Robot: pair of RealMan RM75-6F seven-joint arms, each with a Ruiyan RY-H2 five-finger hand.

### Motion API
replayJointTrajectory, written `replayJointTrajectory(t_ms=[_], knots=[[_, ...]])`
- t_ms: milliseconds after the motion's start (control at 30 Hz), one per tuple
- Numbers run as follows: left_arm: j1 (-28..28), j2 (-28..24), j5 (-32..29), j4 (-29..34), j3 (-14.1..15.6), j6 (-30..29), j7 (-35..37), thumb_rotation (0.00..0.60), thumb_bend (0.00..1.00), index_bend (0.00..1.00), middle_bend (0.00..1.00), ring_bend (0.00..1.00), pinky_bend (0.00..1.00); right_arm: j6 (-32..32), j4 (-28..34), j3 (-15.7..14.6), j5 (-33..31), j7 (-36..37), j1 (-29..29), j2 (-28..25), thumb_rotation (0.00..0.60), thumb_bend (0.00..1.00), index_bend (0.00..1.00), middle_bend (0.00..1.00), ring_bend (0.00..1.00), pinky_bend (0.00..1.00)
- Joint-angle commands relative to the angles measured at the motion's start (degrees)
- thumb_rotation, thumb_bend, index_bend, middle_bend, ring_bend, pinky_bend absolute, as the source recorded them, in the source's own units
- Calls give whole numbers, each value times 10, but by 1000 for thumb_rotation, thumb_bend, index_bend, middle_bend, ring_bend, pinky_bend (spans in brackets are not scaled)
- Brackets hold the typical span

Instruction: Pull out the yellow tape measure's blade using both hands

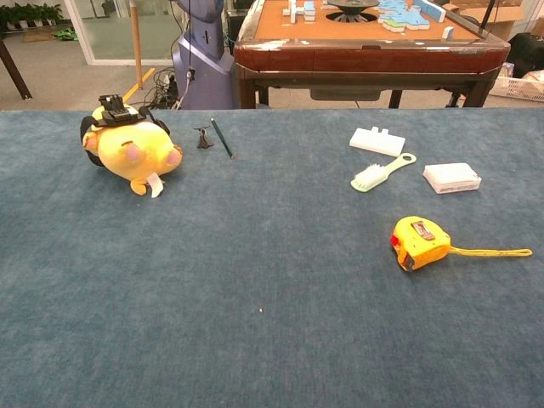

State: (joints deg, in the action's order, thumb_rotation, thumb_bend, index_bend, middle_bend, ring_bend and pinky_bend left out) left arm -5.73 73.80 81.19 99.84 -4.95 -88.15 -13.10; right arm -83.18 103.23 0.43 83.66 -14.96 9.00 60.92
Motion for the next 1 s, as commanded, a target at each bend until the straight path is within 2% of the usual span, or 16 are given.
replayJointTrajectory(t_ms=[33,267,500,833,1000], knots=[[0,1,-2,-1,0,2,0,600,216,42,0,0,11,1,2,2,1,-1,0,-1,600,165,222,290,229,176],[0,1,-2,-3,-1,3,3,600,215,42,0,0,11,17,13,4,4,-11,4,-4,600,165,226,300,236,176],[5,2,0,-6,0,-1,12,600,215,42,0,0,11,103,35,12,-24,-29,47,2,600,165,226,317,238,176],[18,-4,2,-2,5,-15,15,600,216,42,0,0,11,222,-19,34,-92,-57,122,63,600,165,226,317,238,176],[22,-7,3,-1,7,-16,16,600,216,42,0,0,11,237,-59,42,-113,-91,145,111,600,165,226,301,239,176]])
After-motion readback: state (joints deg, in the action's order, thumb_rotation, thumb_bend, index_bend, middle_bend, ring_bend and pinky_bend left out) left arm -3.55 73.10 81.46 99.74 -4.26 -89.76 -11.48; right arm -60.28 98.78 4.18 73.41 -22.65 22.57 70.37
